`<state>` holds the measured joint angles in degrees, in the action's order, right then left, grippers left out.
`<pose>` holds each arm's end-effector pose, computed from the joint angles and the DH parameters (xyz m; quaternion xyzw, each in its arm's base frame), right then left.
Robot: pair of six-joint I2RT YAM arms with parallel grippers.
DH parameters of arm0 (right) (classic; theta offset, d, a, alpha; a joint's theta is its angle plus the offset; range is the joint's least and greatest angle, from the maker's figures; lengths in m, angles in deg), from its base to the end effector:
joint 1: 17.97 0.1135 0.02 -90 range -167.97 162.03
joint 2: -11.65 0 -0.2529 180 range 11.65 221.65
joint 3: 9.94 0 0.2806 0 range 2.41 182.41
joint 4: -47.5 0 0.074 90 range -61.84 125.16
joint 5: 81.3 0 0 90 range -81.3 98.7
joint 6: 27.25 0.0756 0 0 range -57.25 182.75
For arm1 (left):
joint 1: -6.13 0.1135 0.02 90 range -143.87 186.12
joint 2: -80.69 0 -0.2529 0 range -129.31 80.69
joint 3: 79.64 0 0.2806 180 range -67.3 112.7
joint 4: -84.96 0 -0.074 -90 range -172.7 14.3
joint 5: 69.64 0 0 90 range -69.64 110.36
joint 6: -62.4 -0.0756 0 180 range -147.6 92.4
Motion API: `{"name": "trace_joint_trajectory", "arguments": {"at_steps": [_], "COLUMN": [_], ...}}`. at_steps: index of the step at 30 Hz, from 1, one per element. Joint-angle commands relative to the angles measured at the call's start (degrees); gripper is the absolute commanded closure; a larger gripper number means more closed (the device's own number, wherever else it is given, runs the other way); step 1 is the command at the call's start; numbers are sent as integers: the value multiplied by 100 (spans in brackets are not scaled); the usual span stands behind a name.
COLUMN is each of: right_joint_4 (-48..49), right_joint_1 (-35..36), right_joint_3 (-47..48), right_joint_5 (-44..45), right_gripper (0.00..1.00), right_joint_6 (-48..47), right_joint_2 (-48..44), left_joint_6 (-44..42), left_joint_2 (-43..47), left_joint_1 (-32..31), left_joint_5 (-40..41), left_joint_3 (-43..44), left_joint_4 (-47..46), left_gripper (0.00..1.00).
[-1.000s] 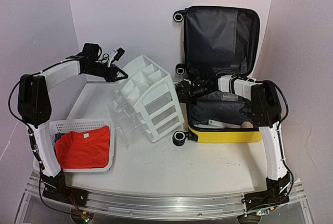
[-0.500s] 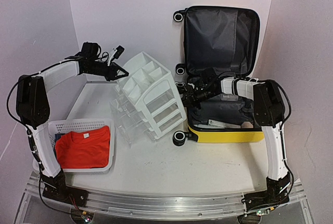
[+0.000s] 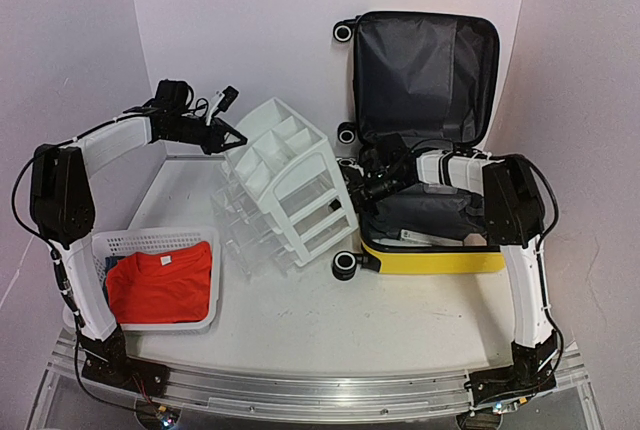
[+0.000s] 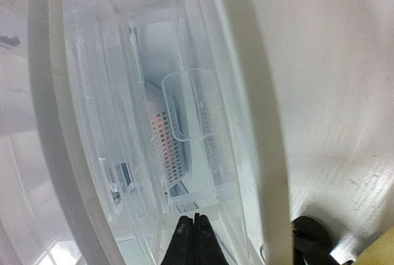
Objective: Open, take out, and arrange the luggage
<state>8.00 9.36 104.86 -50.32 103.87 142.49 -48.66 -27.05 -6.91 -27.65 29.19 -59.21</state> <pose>0.4313 0.2958 0.1342 0.0451 -0.8427 -0.5340 0.0515 0.4549 -0.1630 0.2887 0.4177 0.7184 -0.3299 0.4478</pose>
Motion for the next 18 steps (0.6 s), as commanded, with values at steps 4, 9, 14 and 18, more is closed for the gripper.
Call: {"name": "trace_joint_trajectory", "arguments": {"at_steps": [4,9,14,18], "right_joint_4": [10,9,9,0], "right_joint_1": [229,41,-321,-714], "right_joint_3": [214,58,-206,-483], "right_joint_5": [-180,97,485,978], "right_gripper": [100,100,100,84], "right_joint_6": [-76,-83,-66,-32], "right_joint_2": [-61,-330,-766,-1266], "left_joint_6": [627,621,897,1387], "left_joint_2": [645,717,766,781], "left_joint_1": [-32,-31,-32,-17], "left_joint_5": [-898,-791,-331,500], "left_joint_3": [164,8,-98,-20], "left_joint_4": [-679,-679,-671,-475], "left_gripper": [100,100,100,100]}}
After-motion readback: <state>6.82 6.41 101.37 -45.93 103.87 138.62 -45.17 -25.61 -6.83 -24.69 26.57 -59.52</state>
